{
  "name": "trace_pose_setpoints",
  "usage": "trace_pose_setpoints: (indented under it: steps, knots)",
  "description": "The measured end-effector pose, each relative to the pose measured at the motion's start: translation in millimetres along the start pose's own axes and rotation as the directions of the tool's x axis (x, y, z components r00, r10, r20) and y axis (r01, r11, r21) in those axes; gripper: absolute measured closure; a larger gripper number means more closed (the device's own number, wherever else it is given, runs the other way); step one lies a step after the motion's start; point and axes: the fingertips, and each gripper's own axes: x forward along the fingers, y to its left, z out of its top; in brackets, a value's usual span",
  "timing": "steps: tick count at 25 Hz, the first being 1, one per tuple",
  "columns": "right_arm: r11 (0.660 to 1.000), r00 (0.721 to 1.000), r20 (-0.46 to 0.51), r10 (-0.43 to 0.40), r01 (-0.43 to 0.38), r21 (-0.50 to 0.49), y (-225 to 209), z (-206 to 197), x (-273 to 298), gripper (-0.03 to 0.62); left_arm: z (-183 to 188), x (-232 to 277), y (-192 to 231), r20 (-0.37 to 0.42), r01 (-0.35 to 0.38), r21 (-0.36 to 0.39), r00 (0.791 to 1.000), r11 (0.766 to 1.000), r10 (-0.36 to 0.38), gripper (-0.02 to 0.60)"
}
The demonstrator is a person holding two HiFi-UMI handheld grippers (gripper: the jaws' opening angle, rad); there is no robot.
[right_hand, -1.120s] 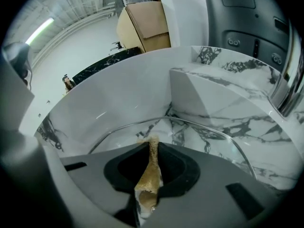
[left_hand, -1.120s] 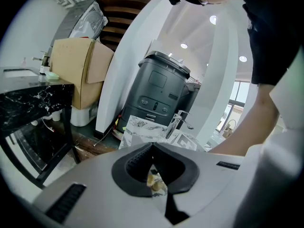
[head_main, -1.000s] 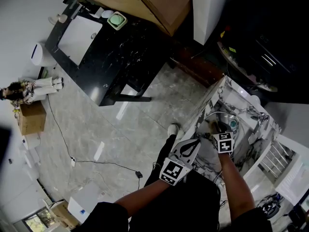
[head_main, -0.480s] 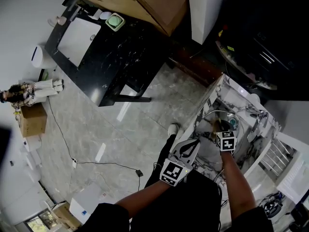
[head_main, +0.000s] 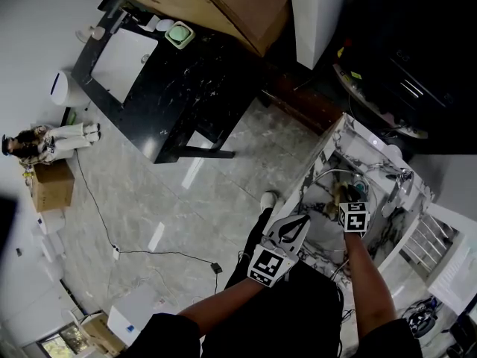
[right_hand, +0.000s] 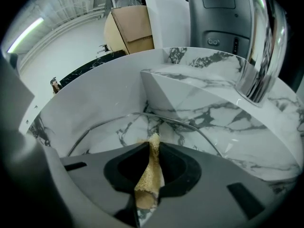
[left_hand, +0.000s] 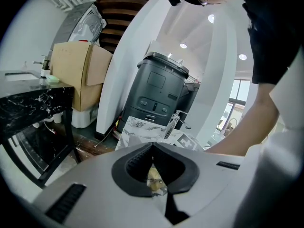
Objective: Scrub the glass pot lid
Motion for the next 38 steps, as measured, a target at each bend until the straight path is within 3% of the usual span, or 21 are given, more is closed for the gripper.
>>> trace_pose_setpoints:
  steps: [15, 23, 38]
  knots:
    - [0.994, 0.997, 0.005, -0.083, 0.083, 0.075, -31.3, -10.6, -10.0, 0.534, -1.4, -9.3, -3.4, 0.004, -0.002, 0.005, 1.000, 1.000, 0.002, 0.566]
    - [0.988, 0.993, -0.016, -0.119, 0.120, 0.097, -43.4, -20.1, -17.8, 0.534, -2.8, -8.4, -23.6, 0.014, 0.041, 0.023, 0.999, 0.999, -0.041, 0.566]
    - [0.983, 0.989, -0.049, -0.137, 0.142, 0.113, -54.2, -44.2, -34.4, 0.534, -8.6, -20.3, -37.8, 0.020, 0.047, 0.028, 0.999, 0.999, -0.047, 0.566]
